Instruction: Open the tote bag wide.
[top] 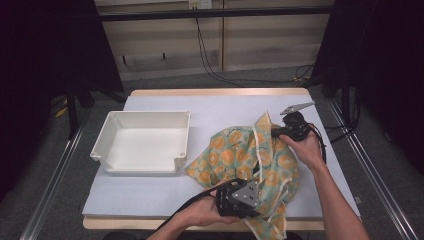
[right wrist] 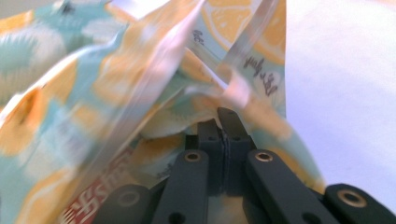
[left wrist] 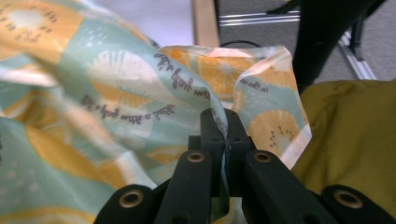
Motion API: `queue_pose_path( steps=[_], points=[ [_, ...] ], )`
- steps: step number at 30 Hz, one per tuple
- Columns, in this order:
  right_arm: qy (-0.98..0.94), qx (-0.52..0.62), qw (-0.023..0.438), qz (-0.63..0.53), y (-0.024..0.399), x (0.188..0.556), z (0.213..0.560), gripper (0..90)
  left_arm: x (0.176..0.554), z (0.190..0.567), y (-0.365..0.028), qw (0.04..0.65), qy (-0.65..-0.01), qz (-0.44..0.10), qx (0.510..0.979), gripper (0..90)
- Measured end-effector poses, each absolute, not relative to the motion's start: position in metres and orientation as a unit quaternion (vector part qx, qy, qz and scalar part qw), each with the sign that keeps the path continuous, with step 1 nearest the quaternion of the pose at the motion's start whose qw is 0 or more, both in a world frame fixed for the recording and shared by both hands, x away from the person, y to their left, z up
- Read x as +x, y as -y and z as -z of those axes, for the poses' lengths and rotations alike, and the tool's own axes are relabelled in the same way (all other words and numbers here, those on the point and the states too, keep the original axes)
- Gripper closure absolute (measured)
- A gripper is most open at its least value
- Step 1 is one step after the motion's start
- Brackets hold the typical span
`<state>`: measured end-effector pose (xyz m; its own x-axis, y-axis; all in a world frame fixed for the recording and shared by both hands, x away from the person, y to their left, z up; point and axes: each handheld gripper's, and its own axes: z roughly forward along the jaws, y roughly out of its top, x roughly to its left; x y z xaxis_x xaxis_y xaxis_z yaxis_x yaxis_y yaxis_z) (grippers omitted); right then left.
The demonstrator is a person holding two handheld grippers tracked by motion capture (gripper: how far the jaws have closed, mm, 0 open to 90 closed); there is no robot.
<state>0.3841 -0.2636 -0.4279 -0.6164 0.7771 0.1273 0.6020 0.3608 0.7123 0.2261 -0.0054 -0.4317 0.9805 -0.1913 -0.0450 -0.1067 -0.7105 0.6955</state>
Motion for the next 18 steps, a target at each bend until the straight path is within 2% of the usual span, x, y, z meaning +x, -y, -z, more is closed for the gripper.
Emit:
queue_pose_path(
  steps=[9, 10, 11, 12, 13, 14, 15, 18],
  points=[
    [-0.811, 0.439, 0.124, -0.367, 0.262, 0.391, 0.440, 88.3, 0.227, 0.445, 0.007, 0.376, 0.074, 0.072, 0.921, 90.0],
    [-0.811, 0.439, 0.122, -0.366, 0.262, 0.388, 0.439, 83.6, 0.228, 0.446, 0.007, 0.373, 0.072, 0.068, 0.922, 88.5],
    [-0.811, 0.439, 0.122, -0.366, 0.262, 0.388, 0.439, 83.6, 0.228, 0.446, 0.007, 0.373, 0.072, 0.068, 0.922, 83.8],
    [-0.813, 0.435, 0.121, -0.368, 0.262, 0.386, 0.436, 79.7, 0.228, 0.446, 0.006, 0.375, 0.068, 0.062, 0.923, 83.8],
    [-0.815, 0.433, 0.125, -0.365, 0.261, 0.384, 0.433, 76.3, 0.229, 0.445, 0.006, 0.376, 0.064, 0.059, 0.922, 76.3],
    [-0.814, 0.428, 0.125, -0.372, 0.261, 0.381, 0.430, 73.1, 0.229, 0.442, 0.005, 0.377, 0.060, 0.051, 0.923, 72.7],
    [-0.819, 0.417, 0.131, -0.371, 0.262, 0.373, 0.422, 64.3, 0.231, 0.440, 0.004, 0.385, 0.053, 0.049, 0.920, 65.6],
    [-0.821, 0.410, 0.131, -0.375, 0.264, 0.365, 0.415, 59.4, 0.234, 0.430, -0.001, 0.400, 0.039, 0.042, 0.915, 63.3]
  ],
)
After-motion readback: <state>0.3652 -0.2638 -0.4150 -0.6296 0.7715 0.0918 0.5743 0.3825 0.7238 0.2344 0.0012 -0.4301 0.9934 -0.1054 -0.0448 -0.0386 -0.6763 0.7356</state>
